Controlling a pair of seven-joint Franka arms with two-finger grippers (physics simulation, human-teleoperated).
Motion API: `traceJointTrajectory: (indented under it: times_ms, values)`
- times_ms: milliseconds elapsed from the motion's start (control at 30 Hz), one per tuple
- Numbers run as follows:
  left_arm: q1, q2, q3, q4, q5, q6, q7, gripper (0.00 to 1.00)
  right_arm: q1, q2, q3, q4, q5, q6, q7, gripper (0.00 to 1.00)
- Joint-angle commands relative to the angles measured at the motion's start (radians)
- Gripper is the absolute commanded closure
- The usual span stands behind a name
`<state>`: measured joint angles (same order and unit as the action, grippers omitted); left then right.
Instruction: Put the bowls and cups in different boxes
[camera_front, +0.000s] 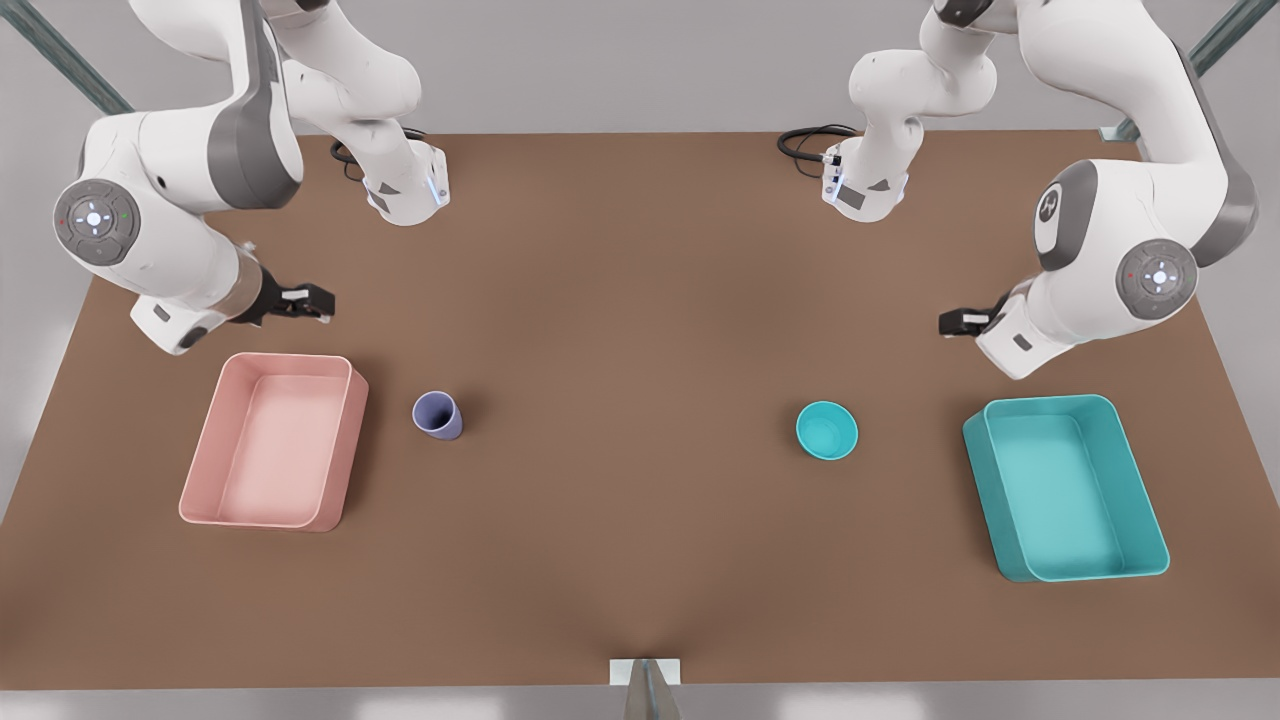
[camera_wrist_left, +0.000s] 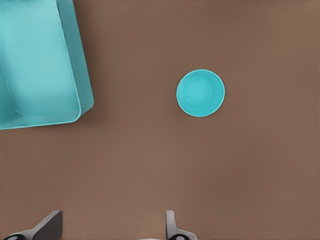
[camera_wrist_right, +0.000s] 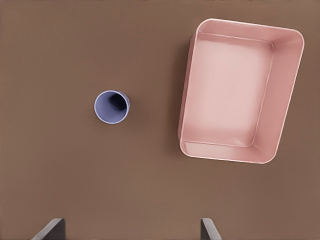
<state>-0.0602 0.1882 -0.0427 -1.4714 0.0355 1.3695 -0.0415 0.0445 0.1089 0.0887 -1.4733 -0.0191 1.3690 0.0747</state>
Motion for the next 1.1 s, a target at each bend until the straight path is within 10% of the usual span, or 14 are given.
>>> traceJointTrajectory:
  times_ms: [0, 267, 667, 833, 1067]
  values:
    - [0.000, 0.001, 0.000, 0.000, 0.001, 0.049, 0.020, 0.00, -0.002, 0.003, 0.000, 0.001, 0.001, 0.044, 0.053, 0.00]
    - [-0.018, 0.462, 0.001, 0.000, -0.266, 0.594, 0.198, 0.00, 0.109, 0.337, 0.006, -0.001, 0.008, 0.309, 0.089, 0.00]
    - [-0.012, 0.491, -0.002, -0.187, -0.266, 0.651, 0.336, 0.00, 0.061, 0.278, -0.003, -0.409, 0.002, 0.860, 0.089, 0.00]
    - [-0.010, 0.496, -0.005, -0.187, -0.344, 0.649, 0.333, 0.46, 0.054, 0.278, -0.003, -0.492, 0.005, 0.920, 0.088, 0.00]
    - [-0.012, 0.511, -0.005, -0.181, -0.359, 0.652, 0.338, 0.65, 0.054, 0.338, -0.003, -0.544, 0.015, 0.992, 0.089, 0.00]
